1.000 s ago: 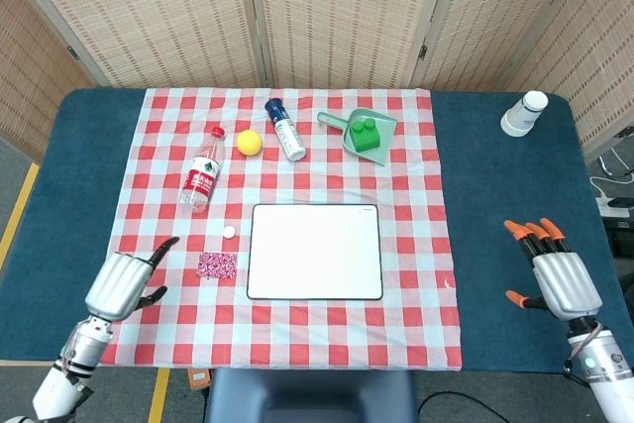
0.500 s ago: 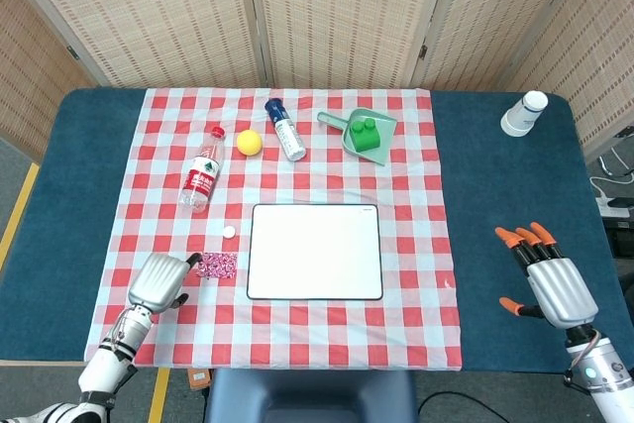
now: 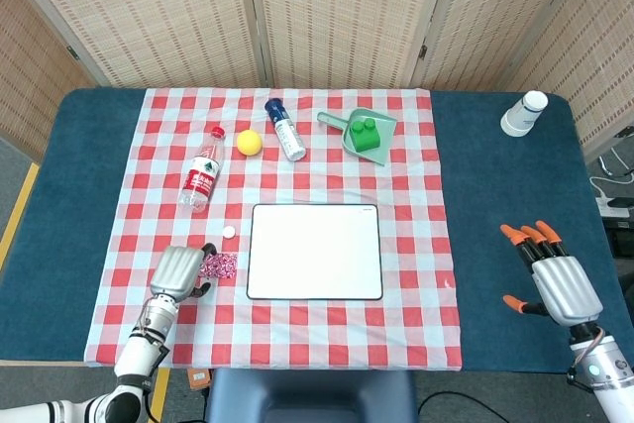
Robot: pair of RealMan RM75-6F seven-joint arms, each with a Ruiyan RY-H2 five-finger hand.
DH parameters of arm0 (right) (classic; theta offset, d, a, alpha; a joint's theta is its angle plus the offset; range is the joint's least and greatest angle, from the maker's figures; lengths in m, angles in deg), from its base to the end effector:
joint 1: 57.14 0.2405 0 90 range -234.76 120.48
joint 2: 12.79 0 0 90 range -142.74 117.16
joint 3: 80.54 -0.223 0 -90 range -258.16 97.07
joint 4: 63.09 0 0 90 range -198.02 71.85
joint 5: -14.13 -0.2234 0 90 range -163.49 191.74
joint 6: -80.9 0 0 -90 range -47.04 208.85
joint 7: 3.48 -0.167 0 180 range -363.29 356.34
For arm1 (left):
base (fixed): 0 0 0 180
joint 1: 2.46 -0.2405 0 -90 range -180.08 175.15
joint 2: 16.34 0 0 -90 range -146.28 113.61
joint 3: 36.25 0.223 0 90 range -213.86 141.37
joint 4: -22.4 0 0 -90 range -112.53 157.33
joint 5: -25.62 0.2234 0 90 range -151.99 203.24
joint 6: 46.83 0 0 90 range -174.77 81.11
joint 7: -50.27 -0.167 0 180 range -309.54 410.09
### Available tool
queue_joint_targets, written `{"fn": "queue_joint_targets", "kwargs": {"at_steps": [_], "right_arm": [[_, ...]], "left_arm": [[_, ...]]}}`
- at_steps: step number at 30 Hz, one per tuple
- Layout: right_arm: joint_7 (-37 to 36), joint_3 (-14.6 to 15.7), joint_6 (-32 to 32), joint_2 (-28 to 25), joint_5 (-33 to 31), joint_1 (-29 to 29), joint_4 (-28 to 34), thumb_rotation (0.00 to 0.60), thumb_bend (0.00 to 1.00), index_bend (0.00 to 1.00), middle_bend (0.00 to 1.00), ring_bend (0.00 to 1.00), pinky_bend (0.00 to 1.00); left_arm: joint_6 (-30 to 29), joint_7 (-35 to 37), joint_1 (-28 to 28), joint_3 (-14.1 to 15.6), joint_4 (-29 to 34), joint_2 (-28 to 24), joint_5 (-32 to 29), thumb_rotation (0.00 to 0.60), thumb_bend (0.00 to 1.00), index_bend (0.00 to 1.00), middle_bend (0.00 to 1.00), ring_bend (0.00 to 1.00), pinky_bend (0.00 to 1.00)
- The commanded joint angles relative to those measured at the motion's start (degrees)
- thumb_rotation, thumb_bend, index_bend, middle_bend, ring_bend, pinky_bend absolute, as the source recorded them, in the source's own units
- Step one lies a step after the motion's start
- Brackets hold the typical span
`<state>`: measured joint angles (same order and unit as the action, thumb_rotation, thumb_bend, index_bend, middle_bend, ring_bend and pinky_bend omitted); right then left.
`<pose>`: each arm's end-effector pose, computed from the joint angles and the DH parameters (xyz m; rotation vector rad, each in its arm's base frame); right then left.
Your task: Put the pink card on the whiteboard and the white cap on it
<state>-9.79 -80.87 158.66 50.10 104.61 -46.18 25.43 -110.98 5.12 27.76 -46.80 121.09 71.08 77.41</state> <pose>-0.2836 -0.2227 0.1151 1.5897 -0.9470 0.9103 -0.1574 0.2910 -0.0271 -1.7286 -0.9789 -0.6299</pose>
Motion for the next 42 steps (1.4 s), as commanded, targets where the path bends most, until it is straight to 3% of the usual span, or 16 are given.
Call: {"fn": "queue_joint_targets", "kwargs": {"at_steps": [1, 17, 42], "right_arm": [[-0.03, -0.04, -0.13, -0.02, -0.13, 0.05, 0.01, 0.6, 0.03, 0.03, 0.15, 0.05, 0.06], [-0.59, -0.24, -0.34, -0.12, -0.55, 0.18, -0.24, 0.6, 0.03, 0.03, 0.15, 0.05, 0.06], [-0.64, -0.47, -0.38, -0.19, -1.05, 0.17, -0.32, 0.6, 0.03, 0.03, 0.15, 0.05, 0.06]], "left_arm": [[-0.76, -0.71, 1.01, 0.02, 0.52, 0.46, -1.7, 0.6, 0.25, 0.28, 1.0, 1.0, 1.0], [-1.26, 1.58, 3.07, 2.53, -3.61, 3.17, -2.67, 0.6, 0.25, 0.26, 1.0, 1.0, 1.0], [2.26, 0.81, 7.65, 2.98, -8.87, 4.54, -9.61, 0.6, 0.25, 0.3, 1.0, 1.0, 1.0]]}}
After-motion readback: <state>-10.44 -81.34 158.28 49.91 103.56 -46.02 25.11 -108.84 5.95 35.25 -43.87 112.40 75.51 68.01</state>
